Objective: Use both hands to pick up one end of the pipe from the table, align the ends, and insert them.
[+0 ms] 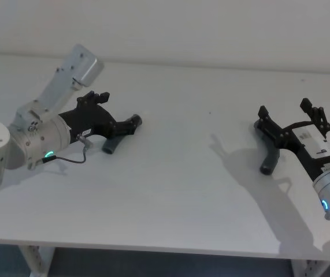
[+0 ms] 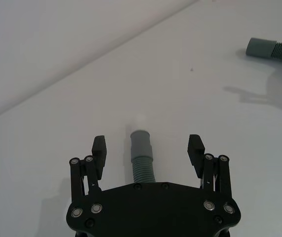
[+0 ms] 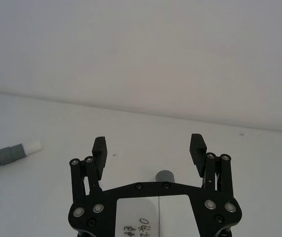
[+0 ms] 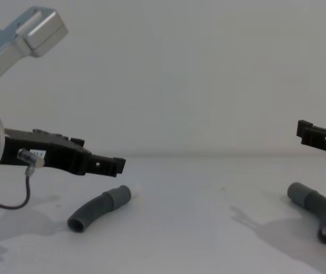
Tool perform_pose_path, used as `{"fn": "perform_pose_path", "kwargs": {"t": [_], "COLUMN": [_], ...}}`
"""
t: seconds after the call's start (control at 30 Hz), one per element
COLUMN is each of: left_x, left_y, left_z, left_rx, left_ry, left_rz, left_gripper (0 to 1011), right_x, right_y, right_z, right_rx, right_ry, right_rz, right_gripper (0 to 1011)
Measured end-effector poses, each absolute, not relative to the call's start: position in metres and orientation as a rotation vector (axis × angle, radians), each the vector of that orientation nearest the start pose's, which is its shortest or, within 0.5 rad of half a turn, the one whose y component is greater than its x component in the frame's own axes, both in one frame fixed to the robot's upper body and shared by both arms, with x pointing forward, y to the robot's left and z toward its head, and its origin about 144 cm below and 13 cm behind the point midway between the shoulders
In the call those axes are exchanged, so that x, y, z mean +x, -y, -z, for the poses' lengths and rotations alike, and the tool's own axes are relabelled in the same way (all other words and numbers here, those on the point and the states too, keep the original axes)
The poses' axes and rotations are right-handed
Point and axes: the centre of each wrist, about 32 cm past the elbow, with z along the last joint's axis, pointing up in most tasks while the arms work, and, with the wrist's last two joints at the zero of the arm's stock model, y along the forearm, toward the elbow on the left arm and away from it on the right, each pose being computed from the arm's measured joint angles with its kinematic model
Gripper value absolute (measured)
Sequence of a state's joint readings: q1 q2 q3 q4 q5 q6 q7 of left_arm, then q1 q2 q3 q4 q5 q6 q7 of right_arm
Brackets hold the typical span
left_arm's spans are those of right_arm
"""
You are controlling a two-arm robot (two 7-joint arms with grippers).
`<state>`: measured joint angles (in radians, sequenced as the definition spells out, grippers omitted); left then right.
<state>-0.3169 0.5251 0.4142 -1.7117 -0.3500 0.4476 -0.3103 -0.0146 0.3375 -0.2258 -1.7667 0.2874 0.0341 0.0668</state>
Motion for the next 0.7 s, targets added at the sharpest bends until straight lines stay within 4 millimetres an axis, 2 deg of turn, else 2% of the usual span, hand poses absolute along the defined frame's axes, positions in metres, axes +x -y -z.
{"fn": "perform_pose_path", "kwargs": {"t": [0.7], "left_x": [0.521], "left_y": [-0.25], "left_z": [-1.246], "left_rx": [0.411], "left_ry": [-0.035], "left_rz": [-0.881], "left_gripper": [1000], "right_x": [0.443], "right_y": [0.237], "right_z": [-1.189], "right_rx": [0.026], "right_ry": [0.075], "right_rz": [1.229], "right_gripper": [1001]}}
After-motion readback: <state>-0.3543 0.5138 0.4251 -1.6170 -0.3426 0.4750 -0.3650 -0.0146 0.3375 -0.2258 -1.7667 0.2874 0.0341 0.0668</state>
